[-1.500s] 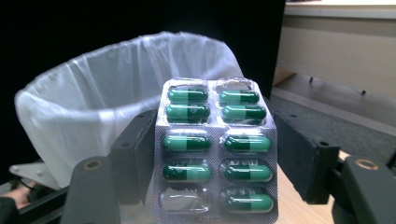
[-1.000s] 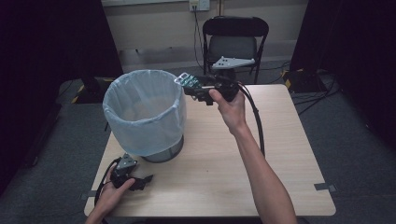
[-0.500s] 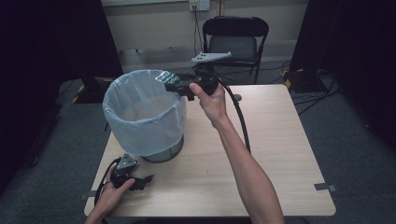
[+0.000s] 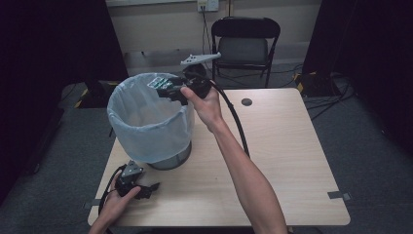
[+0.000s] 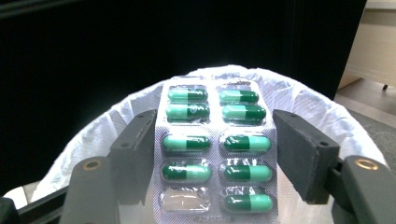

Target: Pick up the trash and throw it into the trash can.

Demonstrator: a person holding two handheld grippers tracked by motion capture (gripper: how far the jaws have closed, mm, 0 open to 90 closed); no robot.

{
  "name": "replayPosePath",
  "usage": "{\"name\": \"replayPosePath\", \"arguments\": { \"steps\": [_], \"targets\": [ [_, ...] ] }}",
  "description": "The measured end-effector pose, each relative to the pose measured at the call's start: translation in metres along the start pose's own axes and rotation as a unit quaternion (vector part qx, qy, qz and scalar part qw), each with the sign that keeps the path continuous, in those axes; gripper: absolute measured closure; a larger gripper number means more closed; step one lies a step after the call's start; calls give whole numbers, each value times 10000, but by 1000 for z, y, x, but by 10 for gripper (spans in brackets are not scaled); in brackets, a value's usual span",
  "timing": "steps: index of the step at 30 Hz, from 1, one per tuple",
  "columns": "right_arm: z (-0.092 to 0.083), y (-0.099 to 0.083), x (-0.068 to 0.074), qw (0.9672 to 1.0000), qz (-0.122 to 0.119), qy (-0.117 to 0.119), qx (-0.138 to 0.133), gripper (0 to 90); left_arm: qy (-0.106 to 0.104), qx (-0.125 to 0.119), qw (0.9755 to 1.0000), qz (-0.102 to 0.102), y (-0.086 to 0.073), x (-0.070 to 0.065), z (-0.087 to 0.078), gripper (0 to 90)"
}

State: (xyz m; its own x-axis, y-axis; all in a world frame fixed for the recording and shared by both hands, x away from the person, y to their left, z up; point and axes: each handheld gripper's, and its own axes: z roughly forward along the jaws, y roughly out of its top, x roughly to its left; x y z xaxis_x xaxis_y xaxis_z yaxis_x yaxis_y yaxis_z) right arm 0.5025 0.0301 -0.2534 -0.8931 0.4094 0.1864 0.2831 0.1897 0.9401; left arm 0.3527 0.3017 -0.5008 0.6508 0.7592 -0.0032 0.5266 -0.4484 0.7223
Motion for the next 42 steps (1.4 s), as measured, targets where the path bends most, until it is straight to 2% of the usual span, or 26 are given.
{"name": "replayPosePath", "arguments": {
  "steps": [4,6,11,16,28,30,31,38,39,42],
  "targets": [
    [10,5,3,9998,-26,-94,172,336,22,-30,10000,-12,0,0,0,63],
    [14,8,7,9994,-146,-130,274,335,22,-31,10000,-13,0,0,0,63],
    [21,11,12,9994,-177,-51,304,284,23,-34,10000,-16,0,0,0,63],
    [25,6,11,9990,-176,-156,381,243,22,-32,10000,-14,0,0,0,63],
    [16,3,8,9984,-182,-367,381,169,25,-28,10000,-13,0,0,0,63],
    [13,3,8,9987,-167,-363,328,151,21,-30,10000,-13,0,0,0,63],
    [9,1,8,9990,-110,-377,211,148,6,-34,10000,-39,0,-1,0,63],
    [1,-4,4,9984,-109,-501,229,139,3,1,10000,-3,0,0,0,63],
    [-5,-4,3,9981,-72,-593,142,137,1,1,10000,-4,0,0,0,63],
    [-10,-4,3,9979,-86,-637,116,138,1,3,10000,-2,0,0,0,63]
  ]
}}
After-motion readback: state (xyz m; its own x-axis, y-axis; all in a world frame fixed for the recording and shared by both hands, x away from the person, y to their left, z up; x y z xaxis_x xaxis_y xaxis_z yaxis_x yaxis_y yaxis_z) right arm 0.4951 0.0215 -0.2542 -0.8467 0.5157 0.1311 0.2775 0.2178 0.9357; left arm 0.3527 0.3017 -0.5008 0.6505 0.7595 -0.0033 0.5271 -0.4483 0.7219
